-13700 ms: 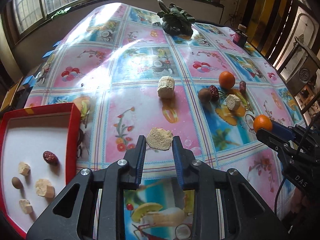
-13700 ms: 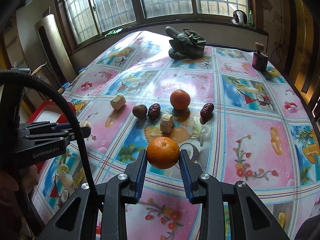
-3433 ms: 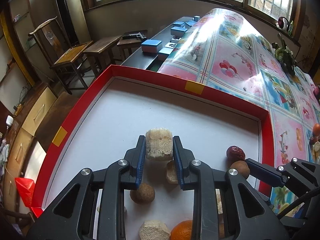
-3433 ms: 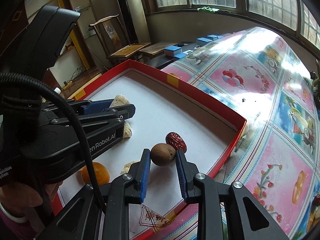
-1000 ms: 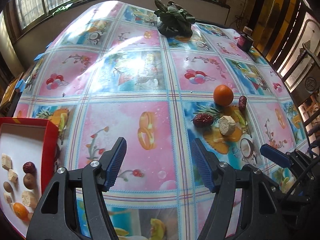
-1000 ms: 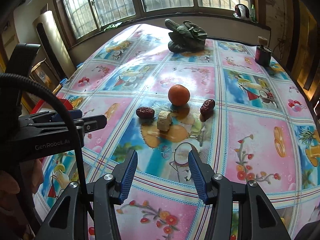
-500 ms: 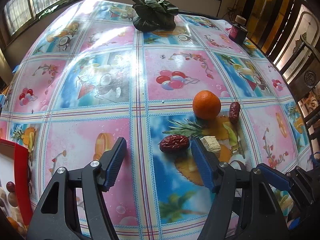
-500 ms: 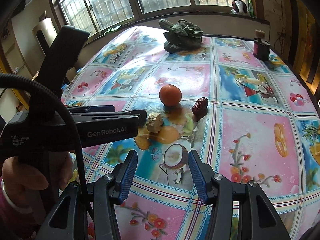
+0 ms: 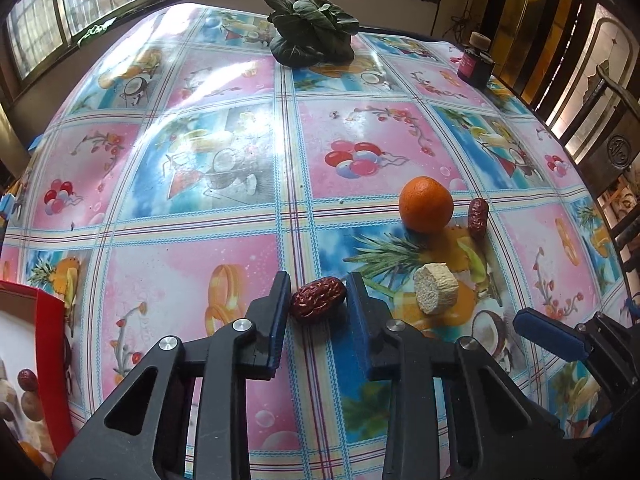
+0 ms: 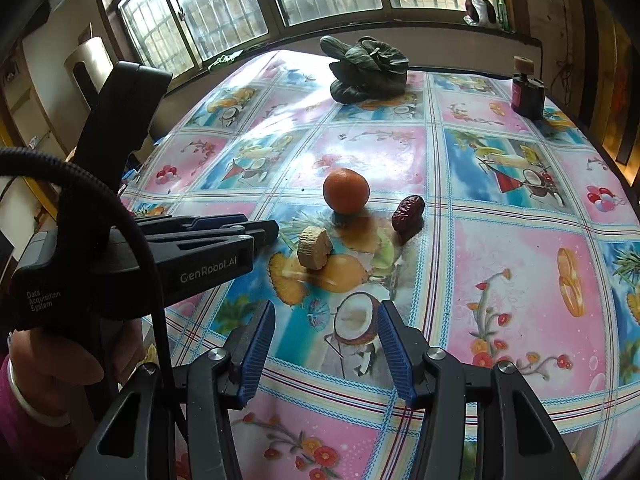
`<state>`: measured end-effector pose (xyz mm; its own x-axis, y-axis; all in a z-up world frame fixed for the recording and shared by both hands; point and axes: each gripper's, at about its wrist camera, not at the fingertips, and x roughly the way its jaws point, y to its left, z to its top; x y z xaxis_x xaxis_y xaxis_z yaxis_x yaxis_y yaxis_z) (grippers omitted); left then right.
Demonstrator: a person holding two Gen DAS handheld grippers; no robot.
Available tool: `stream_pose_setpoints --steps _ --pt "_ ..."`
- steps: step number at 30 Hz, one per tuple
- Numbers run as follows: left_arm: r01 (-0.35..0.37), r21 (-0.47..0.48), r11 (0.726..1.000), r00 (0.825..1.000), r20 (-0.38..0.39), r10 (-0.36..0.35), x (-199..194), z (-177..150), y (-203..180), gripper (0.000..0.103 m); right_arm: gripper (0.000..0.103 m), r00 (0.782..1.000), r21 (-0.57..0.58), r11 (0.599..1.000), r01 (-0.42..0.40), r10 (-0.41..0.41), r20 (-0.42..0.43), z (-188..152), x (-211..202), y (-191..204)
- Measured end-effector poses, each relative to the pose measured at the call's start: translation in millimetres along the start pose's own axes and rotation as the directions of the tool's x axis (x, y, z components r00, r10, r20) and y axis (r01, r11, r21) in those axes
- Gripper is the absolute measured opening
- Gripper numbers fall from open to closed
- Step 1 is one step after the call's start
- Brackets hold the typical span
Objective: Organize fruits
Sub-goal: 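Grasp a red date with the left tool while the right tool grasps a white cake, then carry the date and cake into the tray, lowering them inside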
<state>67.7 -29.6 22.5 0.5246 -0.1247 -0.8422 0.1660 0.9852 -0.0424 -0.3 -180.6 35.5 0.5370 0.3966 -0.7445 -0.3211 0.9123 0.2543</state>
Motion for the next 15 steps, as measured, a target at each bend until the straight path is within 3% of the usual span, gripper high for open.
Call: stream_pose_setpoints --steps 8,15 --pt "-0.005 -0.065 0.998 1.000 0.009 0.006 -13.2 -9.4 24.9 0.028 0.048 0.999 -0.057 0.997 0.050 -0.051 -0.010 23.9 25.0 15.0" --pt "-0.015 -0.071 0.997 0.999 0.028 0.017 -29.9 -15.9 34.0 0.028 0.020 0.995 -0.116 0.989 0.087 -0.093 -0.048 29.7 47.1 25.2"
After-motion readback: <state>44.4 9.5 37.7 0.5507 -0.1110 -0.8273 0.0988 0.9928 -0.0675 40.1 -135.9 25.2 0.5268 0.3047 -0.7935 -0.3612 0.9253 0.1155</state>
